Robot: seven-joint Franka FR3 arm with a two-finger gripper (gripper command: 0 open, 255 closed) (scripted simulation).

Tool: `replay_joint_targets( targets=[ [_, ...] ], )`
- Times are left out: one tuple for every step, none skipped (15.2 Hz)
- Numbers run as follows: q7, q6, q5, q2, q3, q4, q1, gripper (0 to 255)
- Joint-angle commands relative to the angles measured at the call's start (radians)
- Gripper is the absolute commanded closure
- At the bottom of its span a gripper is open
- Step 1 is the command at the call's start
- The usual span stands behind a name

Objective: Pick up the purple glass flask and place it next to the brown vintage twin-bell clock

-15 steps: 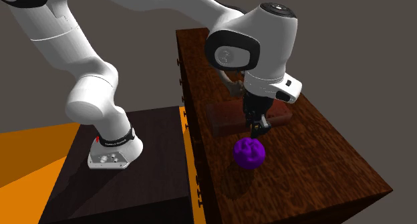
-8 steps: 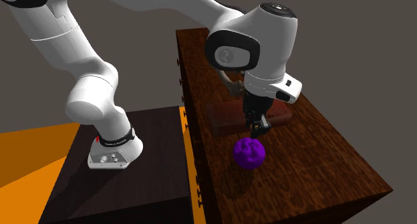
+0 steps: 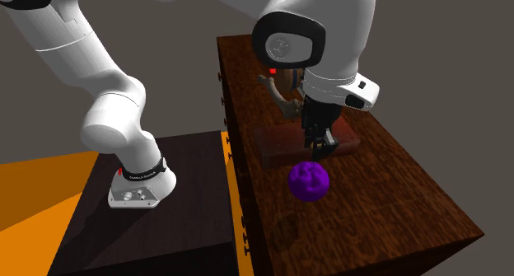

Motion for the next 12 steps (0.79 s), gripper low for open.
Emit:
replay_joint_targets(
  targets=[
    [0.002, -0.028, -0.002, -0.009, 0.002, 0.020, 0.000, 255],
    [0.003, -0.042, -0.003, -0.013, 0.002, 0.030, 0.000, 255],
    [0.004, -0.055, -0.004, -0.016, 0.003, 0.040, 0.000, 255],
    [0.004, -0.069, -0.005, -0.019, 0.004, 0.051, 0.001, 255],
    [0.005, -0.082, -0.005, -0.022, 0.005, 0.062, 0.001, 255],
    [0.006, -0.096, -0.006, -0.025, 0.005, 0.072, 0.001, 255],
    [0.006, -0.109, -0.006, -0.027, 0.006, 0.084, 0.001, 255],
    [0.007, -0.122, -0.007, -0.029, 0.007, 0.095, 0.002, 255],
    [0.007, -0.136, -0.007, -0.031, 0.007, 0.107, 0.002, 255],
    [0.007, -0.149, -0.007, -0.033, 0.008, 0.118, 0.002, 255],
    [0.008, -0.163, -0.007, -0.034, 0.009, 0.130, 0.002, 255],
    [0.008, -0.176, -0.007, -0.036, 0.009, 0.142, 0.003, 255]
  ],
)
